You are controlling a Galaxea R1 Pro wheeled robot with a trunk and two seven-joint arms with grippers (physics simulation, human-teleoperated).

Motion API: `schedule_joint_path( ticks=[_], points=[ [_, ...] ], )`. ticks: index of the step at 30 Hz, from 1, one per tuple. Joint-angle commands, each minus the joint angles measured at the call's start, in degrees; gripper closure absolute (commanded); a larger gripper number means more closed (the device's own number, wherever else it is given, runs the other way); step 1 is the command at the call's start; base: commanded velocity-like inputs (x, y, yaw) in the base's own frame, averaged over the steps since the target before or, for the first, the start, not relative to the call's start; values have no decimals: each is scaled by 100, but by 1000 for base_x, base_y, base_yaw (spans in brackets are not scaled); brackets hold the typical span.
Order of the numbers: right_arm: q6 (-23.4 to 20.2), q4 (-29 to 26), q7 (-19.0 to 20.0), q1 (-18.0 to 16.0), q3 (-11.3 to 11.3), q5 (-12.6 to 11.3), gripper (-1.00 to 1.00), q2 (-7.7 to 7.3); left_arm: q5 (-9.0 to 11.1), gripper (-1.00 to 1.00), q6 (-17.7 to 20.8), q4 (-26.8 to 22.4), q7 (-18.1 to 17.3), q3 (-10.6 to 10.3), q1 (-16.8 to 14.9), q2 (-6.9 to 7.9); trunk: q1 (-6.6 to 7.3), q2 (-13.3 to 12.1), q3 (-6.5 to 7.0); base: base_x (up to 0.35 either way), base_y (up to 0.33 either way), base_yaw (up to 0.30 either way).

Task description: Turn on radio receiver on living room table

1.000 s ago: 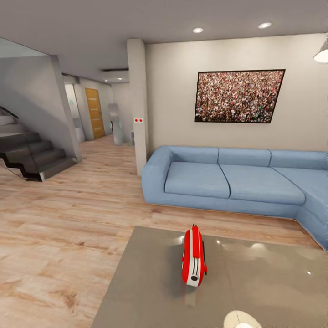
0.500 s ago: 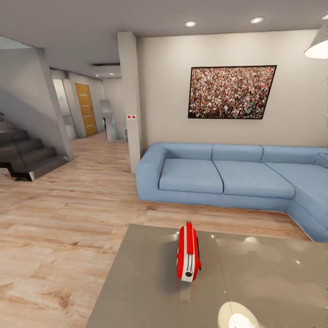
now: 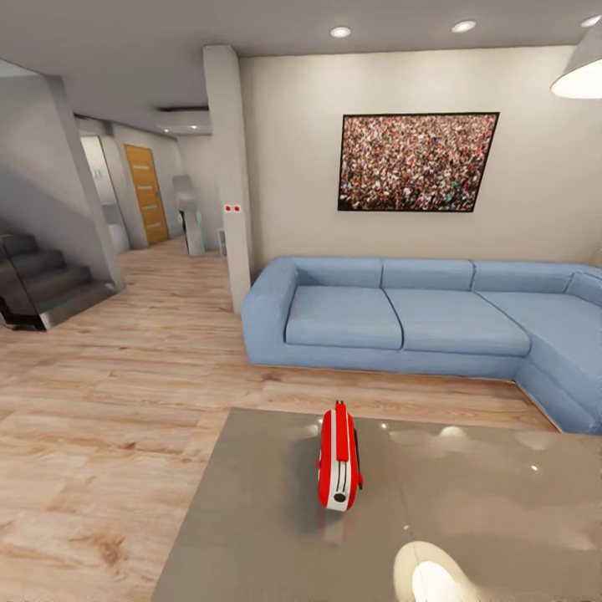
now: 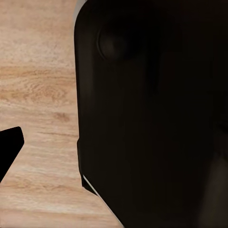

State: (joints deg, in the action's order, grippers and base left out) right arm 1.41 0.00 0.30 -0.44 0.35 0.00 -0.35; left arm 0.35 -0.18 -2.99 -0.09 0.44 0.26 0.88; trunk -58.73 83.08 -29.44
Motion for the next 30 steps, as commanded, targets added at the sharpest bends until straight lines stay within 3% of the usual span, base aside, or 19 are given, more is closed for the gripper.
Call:
schedule_joint_path(
  ticks=[1,30],
  points=[
    [0,0,-1,0,0,0,-100,0,0,-100,0,0,0,0,0,0,0,0,-7,0,0,-21],
    [-9,0,3,0,0,0,-100,2,43,-100,0,-14,17,0,0,5,0,0,-70,0,0,-2]
  ],
)
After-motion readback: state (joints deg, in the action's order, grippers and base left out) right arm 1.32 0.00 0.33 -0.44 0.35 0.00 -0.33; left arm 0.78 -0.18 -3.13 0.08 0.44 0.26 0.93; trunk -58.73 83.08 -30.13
